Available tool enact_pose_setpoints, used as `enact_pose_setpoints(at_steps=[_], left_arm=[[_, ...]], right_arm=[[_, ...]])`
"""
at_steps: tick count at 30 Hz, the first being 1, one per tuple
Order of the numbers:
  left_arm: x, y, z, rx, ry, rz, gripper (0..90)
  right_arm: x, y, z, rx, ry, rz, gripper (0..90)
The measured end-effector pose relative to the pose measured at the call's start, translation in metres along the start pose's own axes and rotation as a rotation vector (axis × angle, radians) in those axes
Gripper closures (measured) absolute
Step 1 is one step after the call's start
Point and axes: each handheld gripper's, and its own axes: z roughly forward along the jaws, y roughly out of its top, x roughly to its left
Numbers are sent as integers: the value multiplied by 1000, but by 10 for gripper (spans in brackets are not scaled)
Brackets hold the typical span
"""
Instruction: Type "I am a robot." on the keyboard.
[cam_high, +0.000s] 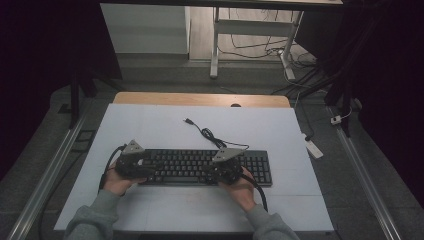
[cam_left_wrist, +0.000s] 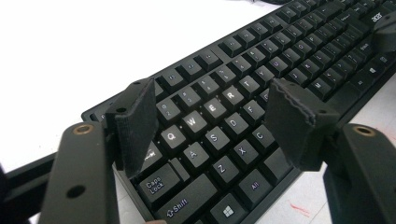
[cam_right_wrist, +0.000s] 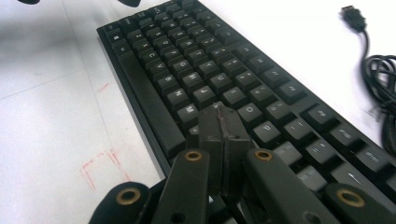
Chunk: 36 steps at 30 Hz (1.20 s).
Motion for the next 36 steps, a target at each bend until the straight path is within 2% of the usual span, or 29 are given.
enact_pose_setpoints(at_steps=[21, 36], left_arm=[[0, 0, 0, -2, -12, -3, 328], [0, 0, 0, 3, -10, 4, 328]], right_arm=[[11, 13, 33, 25, 35, -15, 887], [11, 11, 45, 66, 18, -19, 888]])
